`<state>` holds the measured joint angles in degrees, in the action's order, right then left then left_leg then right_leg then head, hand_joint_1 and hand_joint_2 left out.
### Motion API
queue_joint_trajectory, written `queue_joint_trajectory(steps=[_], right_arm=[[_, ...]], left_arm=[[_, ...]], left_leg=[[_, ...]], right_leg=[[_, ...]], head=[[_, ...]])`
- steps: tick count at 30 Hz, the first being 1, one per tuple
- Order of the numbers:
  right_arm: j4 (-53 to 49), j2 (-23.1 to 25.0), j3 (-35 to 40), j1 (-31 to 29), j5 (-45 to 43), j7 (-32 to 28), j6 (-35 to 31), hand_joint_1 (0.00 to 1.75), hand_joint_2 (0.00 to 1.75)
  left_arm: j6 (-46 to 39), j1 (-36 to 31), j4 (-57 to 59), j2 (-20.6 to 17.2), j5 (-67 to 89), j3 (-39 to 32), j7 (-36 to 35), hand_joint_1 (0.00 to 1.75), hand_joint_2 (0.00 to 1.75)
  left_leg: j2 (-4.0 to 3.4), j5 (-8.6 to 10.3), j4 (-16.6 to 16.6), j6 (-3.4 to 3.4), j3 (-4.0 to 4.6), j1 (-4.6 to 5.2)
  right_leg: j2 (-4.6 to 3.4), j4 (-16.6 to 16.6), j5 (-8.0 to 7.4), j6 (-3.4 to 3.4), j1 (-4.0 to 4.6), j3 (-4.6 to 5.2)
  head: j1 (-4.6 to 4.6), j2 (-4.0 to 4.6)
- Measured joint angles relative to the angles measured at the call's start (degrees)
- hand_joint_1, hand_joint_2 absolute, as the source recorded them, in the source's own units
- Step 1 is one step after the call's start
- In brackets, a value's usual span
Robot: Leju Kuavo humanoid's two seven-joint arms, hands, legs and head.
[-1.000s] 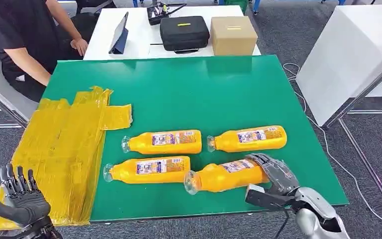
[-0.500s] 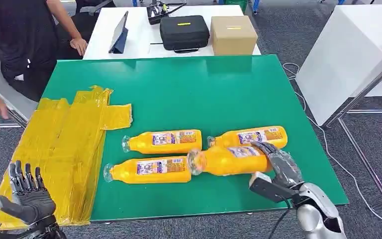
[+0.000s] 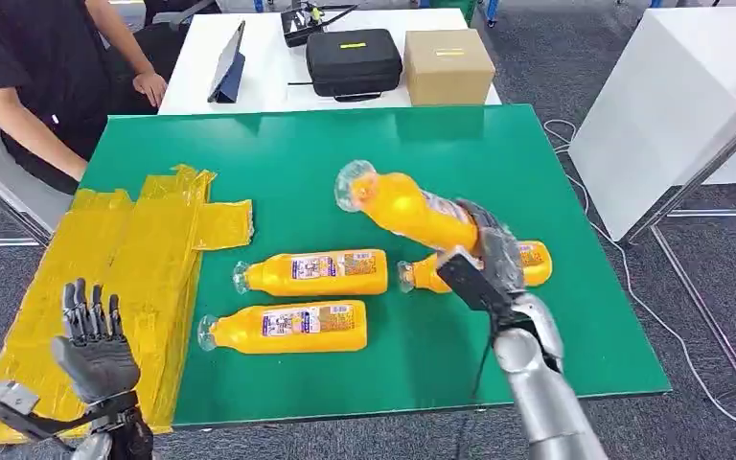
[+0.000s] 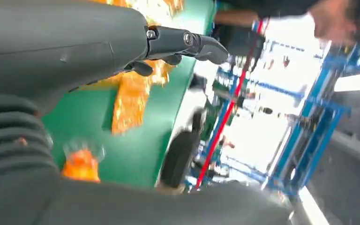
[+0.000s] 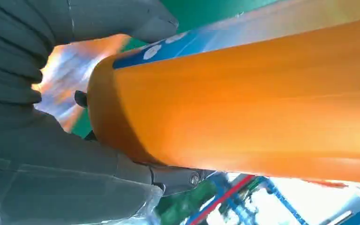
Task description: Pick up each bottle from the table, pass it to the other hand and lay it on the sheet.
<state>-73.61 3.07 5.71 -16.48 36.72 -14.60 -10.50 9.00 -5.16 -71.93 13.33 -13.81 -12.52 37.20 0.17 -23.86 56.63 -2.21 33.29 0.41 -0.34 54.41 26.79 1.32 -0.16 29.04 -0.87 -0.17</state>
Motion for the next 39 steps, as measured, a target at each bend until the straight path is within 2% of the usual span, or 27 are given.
queue_joint_trajectory(steps=[6, 12, 15, 20, 24, 32, 35, 39], right_arm=[[14.6, 9.1, 10.2, -9.1, -2.0, 1.2, -6.1, 1.75, 1.75], [18.4, 14.6, 16.5, -10.4, -2.4, 2.7, -8.7, 1.75, 1.75], [18.4, 16.0, 18.8, -10.5, -1.0, 5.7, -10.2, 1.75, 1.75], [19.6, 17.5, 25.2, -11.7, 4.8, 16.5, -17.2, 1.75, 1.75], [20.4, 18.0, 30.5, -12.5, 4.6, 19.3, -17.3, 1.75, 1.75], [22.5, 18.2, 33.5, -15.3, 6.6, 24.7, -17.2, 1.75, 1.75], [24.4, 18.2, 35.2, -16.7, 9.7, 28.4, -14.6, 1.75, 1.75], [26.3, 18.2, 38.9, -17.1, 8.2, 31.0, -12.9, 1.75, 1.75]], left_arm=[[-0.9, -3.1, -0.5, 0.3, 0.9, 4.5, -3.2, 0.0, 1.75], [-1.3, -4.9, -0.5, 0.3, 1.7, 7.3, -4.8, 0.0, 1.75], [-1.6, -5.4, -0.5, 0.2, 1.9, 8.3, -5.2, 0.0, 1.75], [-2.7, -6.2, -1.7, 0.2, 1.9, 9.0, -7.9, 0.0, 1.75], [-2.7, -6.9, -2.5, 0.2, 1.9, 9.1, -8.8, 0.0, 1.75], [-1.3, -8.8, -2.5, 0.4, 3.0, 10.2, -10.3, 0.0, 1.75], [-1.0, -9.7, -2.4, 0.9, 2.9, 11.3, -10.9, 0.0, 1.75], [-0.9, -10.0, -2.4, 1.1, 2.5, 11.8, -11.4, 0.0, 1.75]], left_leg=[[0.07, 0.04, 0.0, 0.04, 0.01, -0.04], [0.1, 0.03, 0.0, 0.04, 0.17, -0.04], [0.09, 0.03, 0.0, 0.04, 0.2, -0.02], [0.09, 0.04, 0.0, 0.04, 0.2, 0.0], [0.1, 0.04, 0.0, 0.04, 0.2, -0.01], [0.09, 0.04, 0.0, 0.04, 0.22, -0.01], [0.08, 0.04, 0.0, 0.04, 0.22, -0.01], [0.09, 0.04, 0.0, 0.04, 0.23, -0.01]], right_leg=[[0.03, 0.1, 0.01, -0.01, 0.02, 0.04], [0.04, 0.1, 0.04, -0.03, 0.01, 0.19], [0.03, 0.1, 0.03, -0.03, 0.0, 0.21], [0.04, 0.1, 0.02, -0.02, -0.01, 0.21], [0.04, 0.1, 0.02, -0.02, -0.01, 0.21], [0.04, 0.1, 0.02, -0.02, -0.01, 0.26], [0.04, 0.1, 0.02, -0.02, -0.01, 0.25], [0.04, 0.1, 0.02, -0.02, -0.01, 0.28]], head=[[0.0, -0.02], [-0.02, 0.0], [-0.02, 0.0], [-0.02, 0.0], [-0.02, 0.0], [-0.02, 0.0], [-0.02, 0.0], [0.0, 0.0]])
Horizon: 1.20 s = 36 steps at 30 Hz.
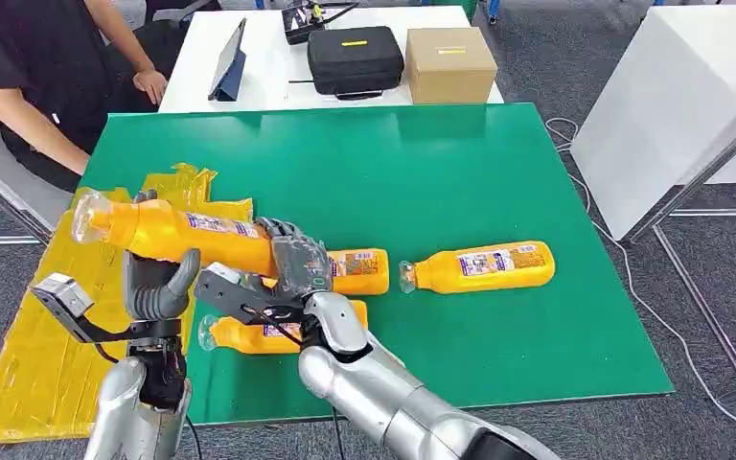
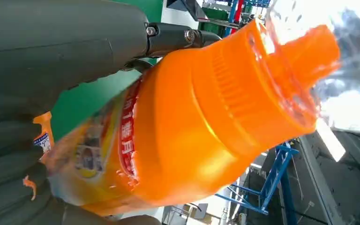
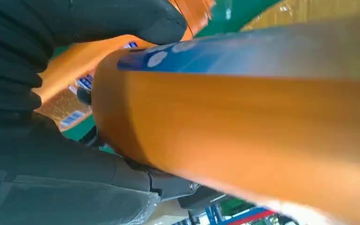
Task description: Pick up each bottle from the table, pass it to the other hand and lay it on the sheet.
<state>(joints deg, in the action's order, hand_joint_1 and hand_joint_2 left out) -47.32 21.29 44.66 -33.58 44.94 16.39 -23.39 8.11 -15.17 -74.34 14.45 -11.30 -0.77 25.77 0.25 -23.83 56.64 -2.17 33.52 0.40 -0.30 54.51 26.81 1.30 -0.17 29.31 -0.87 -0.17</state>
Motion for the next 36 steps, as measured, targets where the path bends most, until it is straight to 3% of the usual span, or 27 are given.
queue_joint_trajectory(steps=[14, 15, 16, 17, 24, 36], right_arm=[[2.6, -0.2, 6.5, -0.7, -0.9, 2.3, 1.2, 1.75, 1.75], [2.6, -0.2, 6.7, -0.7, -0.6, 2.4, 1.2, 1.75, 1.75], [2.6, -0.2, 6.8, -0.7, -0.1, 2.6, 1.3, 1.75, 1.75], [2.6, -0.2, 7.0, -0.7, 1.0, 3.1, 1.4, 1.75, 1.75], [1.4, -0.3, 10.7, -0.1, 7.4, 8.5, 1.8, 1.75, 1.75], [-1.3, -0.5, 9.0, 3.3, 13.8, 7.1, 4.3, 1.75, 1.75]], left_arm=[[1.4, 0.3, -0.5, 0.1, -1.8, 0.2, -1.1, 0.0, 1.75], [1.4, 0.4, -0.6, 0.1, -1.8, 0.2, -1.1, 0.52, 1.75], [1.4, 0.4, -0.6, 0.1, -1.8, 0.2, -1.1, 1.66, 1.75], [1.4, 0.6, -0.8, 0.1, -1.9, 0.2, -1.2, 1.75, 1.75], [2.0, 1.4, -1.4, 0.1, -2.6, 0.0, -1.7, 1.75, 1.75], [1.9, 5.0, -4.4, 0.2, -0.4, -1.0, -2.5, 1.75, 1.75]], left_leg=[[-0.01, 0.0, 0.0, 0.0, 0.01, -0.01], [-0.01, 0.0, 0.0, 0.0, 0.01, -0.01], [-0.01, 0.0, 0.0, 0.0, 0.01, -0.01], [-0.01, 0.0, 0.0, 0.0, 0.02, -0.01], [-0.01, 0.0, 0.0, 0.0, 0.05, -0.01], [-0.02, -0.01, 0.0, 0.01, 0.06, -0.01]], right_leg=[[-0.01, 0.0, 0.0, 0.0, 0.0, 0.02], [-0.01, 0.0, 0.0, 0.0, 0.0, 0.02], [-0.01, 0.0, 0.0, 0.0, 0.0, 0.02], [-0.01, 0.0, 0.0, 0.0, 0.0, 0.02], [0.0, 0.0, 0.01, -0.01, 0.0, 0.06], [-0.01, 0.0, 0.01, -0.01, 0.0, 0.08]], head=[[-0.02, 0.0], [-0.02, 0.0], [-0.02, -0.02], [-0.02, -0.02], [-0.02, 0.0], [-0.02, 0.0]])
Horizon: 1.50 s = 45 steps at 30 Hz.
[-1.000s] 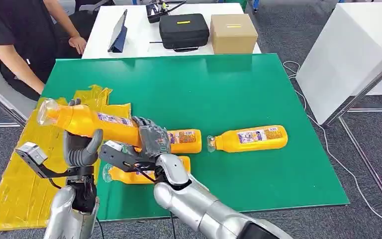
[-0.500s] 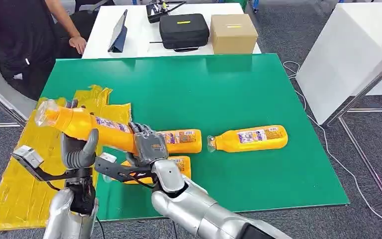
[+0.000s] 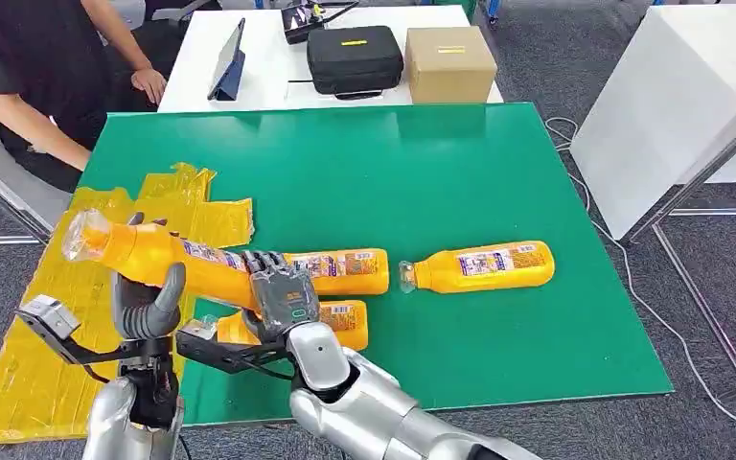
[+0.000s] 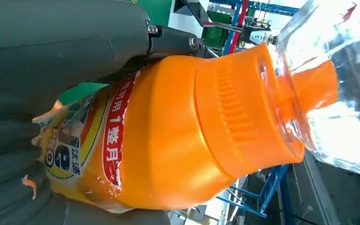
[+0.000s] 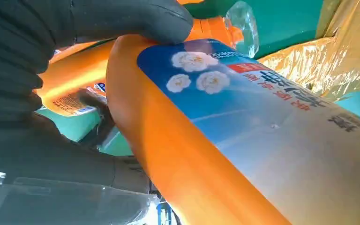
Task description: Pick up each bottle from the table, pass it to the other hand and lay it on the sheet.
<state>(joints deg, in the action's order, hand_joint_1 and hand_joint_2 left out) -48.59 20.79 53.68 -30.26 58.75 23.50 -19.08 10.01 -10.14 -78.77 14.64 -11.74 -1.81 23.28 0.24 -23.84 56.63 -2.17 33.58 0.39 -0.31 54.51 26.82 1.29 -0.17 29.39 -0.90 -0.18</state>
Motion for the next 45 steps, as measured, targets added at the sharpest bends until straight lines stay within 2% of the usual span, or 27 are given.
queue_joint_trajectory(steps=[1, 2, 3, 6, 7, 19, 24, 26, 33, 41, 45], right_arm=[[-0.1, 0.0, -0.3, 0.3, 0.2, -0.1, 0.1, 1.75, 1.75], [-0.4, 0.0, -0.6, 0.6, 0.5, -0.2, 0.1, 1.24, 1.75], [-0.6, 0.0, -0.9, 0.9, 0.8, -0.4, 0.1, 0.0, 1.75], [-1.2, 0.0, -1.9, 1.8, 1.7, -1.0, -0.1, 0.0, 1.75], [-1.5, 0.0, -2.1, 2.2, 2.0, -1.7, -0.4, 0.0, 0.0], [-5.9, 0.0, -9.2, 5.8, 2.7, -8.3, -3.0, 0.0, 0.0], [-9.7, -0.2, -13.9, 7.5, -2.2, -15.1, -6.0, 0.0, 0.0], [-11.9, -0.5, -15.9, 8.2, -4.1, -17.4, -7.0, 0.0, 0.0], [-16.7, -1.0, -21.8, 10.4, -5.4, -18.4, -6.3, 0.0, 0.0], [-18.2, -1.1, -24.1, 11.5, -5.6, -18.6, -6.3, 0.0, 0.0], [-19.3, -1.1, -25.3, 12.2, -6.0, -18.7, -5.5, 0.0, 0.0]], left_arm=[[0.0, 0.2, -0.2, 0.0, 0.0, 0.0, 0.0, 1.75, 1.75], [0.0, 0.4, -0.4, 0.1, 0.2, 0.0, -0.1, 1.75, 1.75], [0.0, 0.6, -0.6, 0.1, 0.3, 0.0, -0.2, 1.75, 1.75], [0.1, 1.2, -1.3, 0.4, 0.6, 0.0, -0.3, 1.75, 1.75], [0.1, 1.2, -1.3, 0.4, 0.8, 0.0, -0.6, 1.75, 1.75], [0.3, 1.1, -1.3, 1.4, 1.1, 0.2, -1.1, 1.75, 1.75], [-0.8, 0.9, -1.2, 1.5, 2.4, 0.2, -0.8, 1.75, 1.75], [-4.0, 0.9, -1.2, 1.5, 5.2, 0.2, 0.5, 1.75, 1.75], [-21.7, 1.5, -6.2, 1.7, 20.7, 0.1, 5.9, 1.75, 1.75], [-24.9, 2.1, -10.0, 1.7, 25.5, 0.1, 5.9, 1.75, 1.75], [-35.1, 0.9, -9.4, 0.0, 47.0, 0.3, 0.3, 1.75, 1.75]], left_leg=[[0.0, 0.0, 0.0, 0.0, 0.0, 0.0], [0.01, 0.0, 0.0, 0.0, 0.01, 0.0], [0.01, 0.0, 0.0, 0.0, 0.0, 0.0], [0.0, 0.0, 0.0, 0.0, 0.0, 0.0], [0.0, 0.0, 0.0, 0.0, 0.0, 0.0], [0.0, 0.0, 0.0, 0.0, 0.0, 0.0], [0.0, 0.0, 0.0, 0.0, 0.0, 0.0], [0.0, 0.0, 0.0, 0.0, 0.0, 0.0], [0.01, 0.0, 0.0, 0.0, 0.01, 0.0], [0.02, 0.0, 0.0, 0.0, 0.01, 0.0], [0.01, 0.01, 0.0, 0.0, 0.0, 0.0]], right_leg=[[0.0, 0.0, 0.0, 0.0, 0.0, 0.0], [0.0, 0.0, 0.0, 0.0, 0.0, 0.0], [0.0, 0.0, 0.0, 0.0, 0.0, 0.0], [0.0, 0.0, 0.0, 0.0, 0.0, 0.0], [0.0, 0.0, 0.0, 0.0, 0.0, 0.0], [0.0, 0.0, 0.0, 0.0, 0.0, 0.01], [0.01, 0.0, 0.0, 0.0, 0.0, 0.01], [0.0, 0.0, -0.01, 0.0, 0.0, 0.01], [0.01, 0.0, 0.0, 0.0, 0.0, 0.01], [0.02, 0.0, 0.0, 0.0, 0.0, 0.01], [0.01, 0.0, -0.01, 0.0, 0.0, 0.02]], head=[[0.0, 0.0], [0.0, 0.0], [0.0, -0.02], [0.0, 0.0], [-0.02, 0.0], [-0.02, 0.0], [0.0, 0.0], [0.0, 0.0], [0.0, 0.0], [0.0, 0.0], [0.0, 0.0]])
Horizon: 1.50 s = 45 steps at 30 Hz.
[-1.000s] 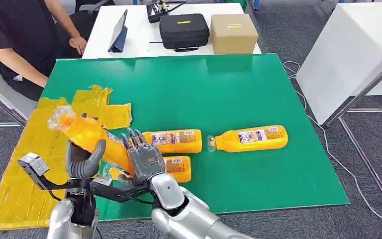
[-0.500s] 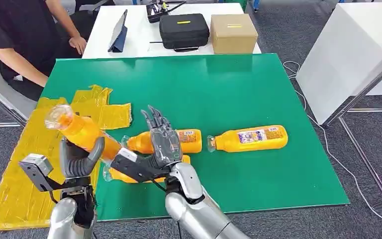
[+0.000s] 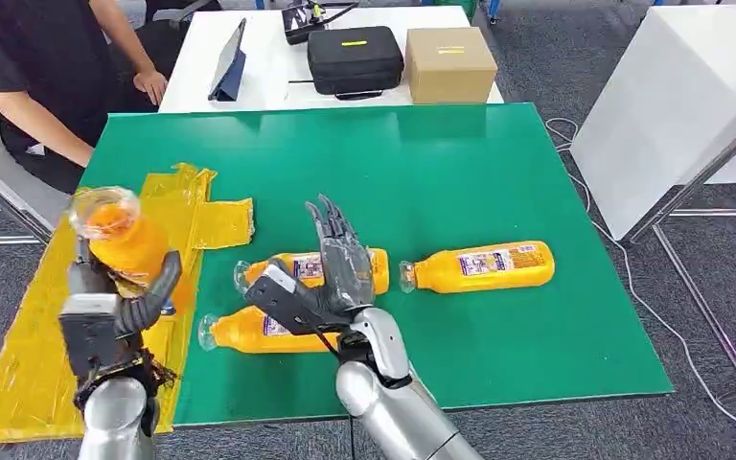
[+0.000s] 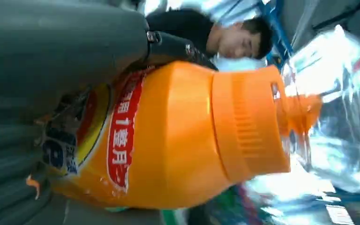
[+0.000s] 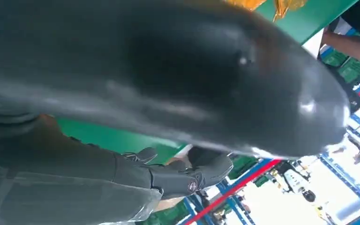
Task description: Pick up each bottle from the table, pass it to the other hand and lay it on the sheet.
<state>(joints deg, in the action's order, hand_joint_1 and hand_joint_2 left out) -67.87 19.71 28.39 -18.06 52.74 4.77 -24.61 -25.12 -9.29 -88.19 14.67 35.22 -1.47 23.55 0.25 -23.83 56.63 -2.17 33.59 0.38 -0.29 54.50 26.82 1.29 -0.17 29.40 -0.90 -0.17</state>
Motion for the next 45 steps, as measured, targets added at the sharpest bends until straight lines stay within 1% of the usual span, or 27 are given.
queue_joint_trajectory(steps=[3, 5, 8, 10, 15, 24, 32, 35, 36, 37, 41, 45], right_arm=[[-0.8, 0.0, -0.5, 0.6, -0.9, -0.4, 0.3, 0.0, 0.0], [-1.2, 0.0, -0.9, 0.8, -1.5, -0.6, 0.5, 0.0, 0.0], [-1.6, 0.0, -1.2, 1.1, -2.2, -1.0, 1.0, 0.0, 0.0], [-1.7, 0.0, -1.2, 1.1, -2.6, -1.3, 1.2, 0.0, 0.0], [-1.8, 0.0, -1.4, 1.2, -2.9, -1.4, 1.3, 0.0, 0.0], [-1.8, -0.4, -1.3, 2.1, -4.9, -3.1, 1.9, 0.0, 0.0], [-1.8, -0.7, -1.1, 3.0, -5.3, -3.5, 1.9, 0.0, 0.0], [-1.8, -1.0, -0.6, 3.2, -6.4, -4.3, 1.9, 0.0, 0.0], [-1.8, -1.0, -0.2, 3.3, -7.0, -4.6, 1.9, 0.0, 0.0], [-1.8, -1.2, 0.2, 3.3, -7.5, -4.9, 1.9, 0.0, 0.0], [-1.6, -1.8, 2.0, 3.2, -9.5, -5.7, 1.6, 0.0, 0.0], [-1.4, -2.2, 3.1, 3.3, -10.1, -5.9, 1.2, 0.0, 0.0]], left_arm=[[-6.1, -2.5, 4.1, -2.1, 15.7, 0.4, -4.5, 1.75, 1.75], [-9.6, -4.2, 8.9, -3.4, 24.2, 1.4, -6.9, 1.75, 1.75], [-13.4, -6.1, 16.2, -5.0, 31.1, 3.0, -9.3, 1.75, 1.75], [-14.2, -7.0, 20.3, -5.9, 34.9, 3.8, -11.1, 1.75, 1.75], [-14.5, -7.4, 25.9, -6.9, 37.4, 4.1, -11.5, 1.75, 1.75], [-15.0, -7.8, 33.0, -8.8, 52.0, 3.9, -16.5, 1.75, 1.75], [-15.0, -7.3, 36.1, -10.0, 53.7, 3.9, -17.9, 1.75, 1.75], [-15.0, -7.5, 37.6, -11.1, 54.5, 5.2, -21.7, 1.75, 1.75], [-15.1, -7.8, 38.1, -11.7, 54.5, 6.2, -23.2, 0.02, 1.75], [-15.2, -8.1, 38.9, -12.4, 54.5, 7.4, -24.7, 0.0, 0.0], [-15.4, -10.4, 42.7, -14.8, 54.3, 11.8, -28.2, 0.0, 0.0], [-15.5, -11.8, 44.8, -15.7, 54.0, 13.2, -27.7, 0.0, 0.0]], left_leg=[[0.01, 0.0, 0.0, 0.0, -0.02, 0.0], [0.01, 0.01, 0.0, 0.0, -0.02, 0.0], [-0.01, 0.01, 0.0, 0.0, -0.01, 0.01], [-0.02, 0.01, 0.0, 0.0, -0.01, 0.01], [-0.02, 0.0, 0.0, 0.01, 0.03, 0.01], [0.0, 0.0, 0.0, 0.01, 0.02, 0.0], [0.0, 0.0, 0.0, 0.01, 0.04, 0.0], [0.01, 0.0, 0.0, 0.01, 0.04, 0.0], [0.02, 0.0, 0.0, 0.01, 0.04, 0.0], [0.02, 0.0, 0.0, 0.01, 0.03, 0.0], [0.02, 0.0, 0.0, 0.02, -0.1, 0.0], [0.01, -0.03, 0.0, 0.05, -0.31, 0.0]], right_leg=[[0.0, 0.0, 0.0, 0.0, 0.0, 0.0], [0.01, 0.0, 0.0, 0.0, 0.0, -0.02], [-0.01, 0.0, 0.0, 0.0, 0.0, -0.02], [-0.01, 0.0, 0.0, 0.0, 0.0, -0.01], [-0.01, 0.0, 0.0, 0.0, 0.0, 0.03], [0.0, 0.0, 0.0, 0.0, 0.0, -0.02], [0.0, 0.0, 0.01, 0.0, 0.0, 0.01], [0.0, 0.0, 0.01, 0.0, 0.0, 0.01], [0.01, 0.0, 0.01, 0.0, 0.0, 0.0], [0.01, 0.0, 0.01, 0.0, 0.0, -0.01], [0.01, 0.0, 0.01, -0.01, 0.01, -0.17], [0.0, 0.0, 0.02, -0.02, 0.02, -0.36]], head=[[0.0, 0.0], [-0.02, 0.0], [0.0, -0.02], [0.0, 0.0], [0.0, 0.0], [-0.02, -0.02], [0.0, 0.0], [-0.02, -0.02], [0.0, 0.0], [-0.02, 0.0], [0.0, -0.02], [0.0, -0.02]])
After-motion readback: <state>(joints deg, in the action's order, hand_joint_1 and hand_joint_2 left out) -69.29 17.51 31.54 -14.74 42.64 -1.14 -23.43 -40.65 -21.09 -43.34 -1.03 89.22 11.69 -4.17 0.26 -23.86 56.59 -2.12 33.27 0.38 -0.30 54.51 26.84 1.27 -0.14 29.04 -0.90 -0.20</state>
